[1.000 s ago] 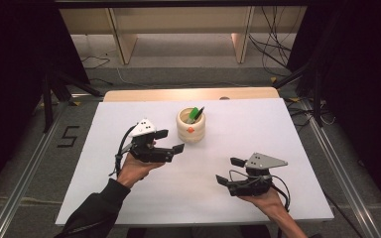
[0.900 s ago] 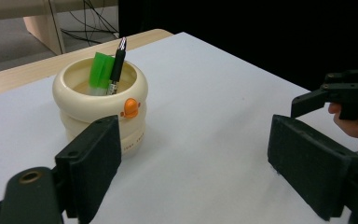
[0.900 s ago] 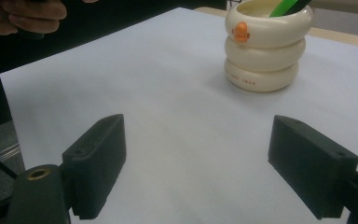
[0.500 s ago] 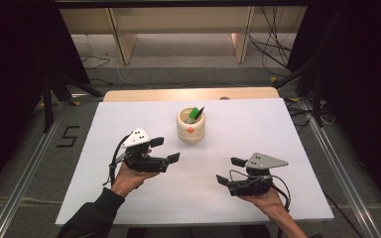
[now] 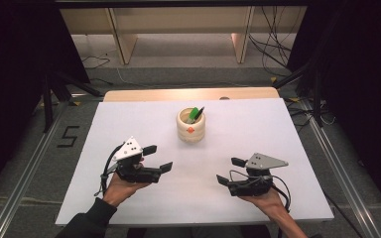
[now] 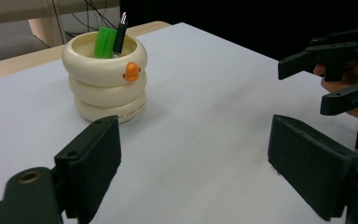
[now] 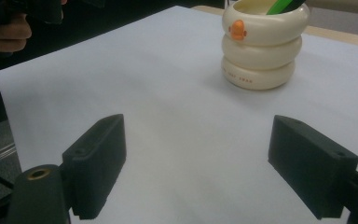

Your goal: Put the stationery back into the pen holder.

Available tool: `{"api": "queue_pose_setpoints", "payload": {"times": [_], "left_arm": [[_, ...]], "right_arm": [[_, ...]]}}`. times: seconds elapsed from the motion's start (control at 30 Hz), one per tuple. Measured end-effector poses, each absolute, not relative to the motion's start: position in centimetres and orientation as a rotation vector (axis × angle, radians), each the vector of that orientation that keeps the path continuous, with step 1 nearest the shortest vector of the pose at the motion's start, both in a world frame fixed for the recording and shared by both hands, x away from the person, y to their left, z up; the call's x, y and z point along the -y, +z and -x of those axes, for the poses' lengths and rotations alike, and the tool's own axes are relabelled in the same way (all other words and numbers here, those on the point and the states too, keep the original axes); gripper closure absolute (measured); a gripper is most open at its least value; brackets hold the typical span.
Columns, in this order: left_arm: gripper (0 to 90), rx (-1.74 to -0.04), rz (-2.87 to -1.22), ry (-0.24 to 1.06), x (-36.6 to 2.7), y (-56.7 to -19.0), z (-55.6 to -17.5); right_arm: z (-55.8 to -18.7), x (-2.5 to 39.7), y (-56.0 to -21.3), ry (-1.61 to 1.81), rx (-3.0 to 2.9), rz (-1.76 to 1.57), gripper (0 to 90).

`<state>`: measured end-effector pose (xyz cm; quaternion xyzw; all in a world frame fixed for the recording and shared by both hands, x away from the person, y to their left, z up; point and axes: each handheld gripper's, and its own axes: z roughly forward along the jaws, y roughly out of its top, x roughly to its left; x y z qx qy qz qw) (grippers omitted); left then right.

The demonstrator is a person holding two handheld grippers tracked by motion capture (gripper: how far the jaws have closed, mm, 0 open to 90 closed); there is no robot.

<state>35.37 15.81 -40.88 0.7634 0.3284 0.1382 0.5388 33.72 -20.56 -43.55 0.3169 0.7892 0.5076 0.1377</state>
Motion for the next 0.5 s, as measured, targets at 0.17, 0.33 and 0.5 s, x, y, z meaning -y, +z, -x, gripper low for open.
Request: {"api": "queue_pose_setpoints", "payload": {"times": [0.17, 0.33, 0.5], "left_arm": [[16.4, -0.798, -1.833, 0.312, -16.1, -41.3, -35.2], [16.0, -0.806, -1.859, 0.318, -16.5, -42.0, -35.0], [15.9, -0.823, -1.856, 0.299, -16.7, -42.6, -34.6]], "right_arm": [[-33.7, 20.6, -43.6, 1.470, -2.278, -0.921, 19.7], [-33.7, 20.6, -43.6, 1.470, -2.272, -0.921, 19.7], [-33.6, 20.6, -43.6, 1.470, -2.271, -0.921, 19.6]]}}
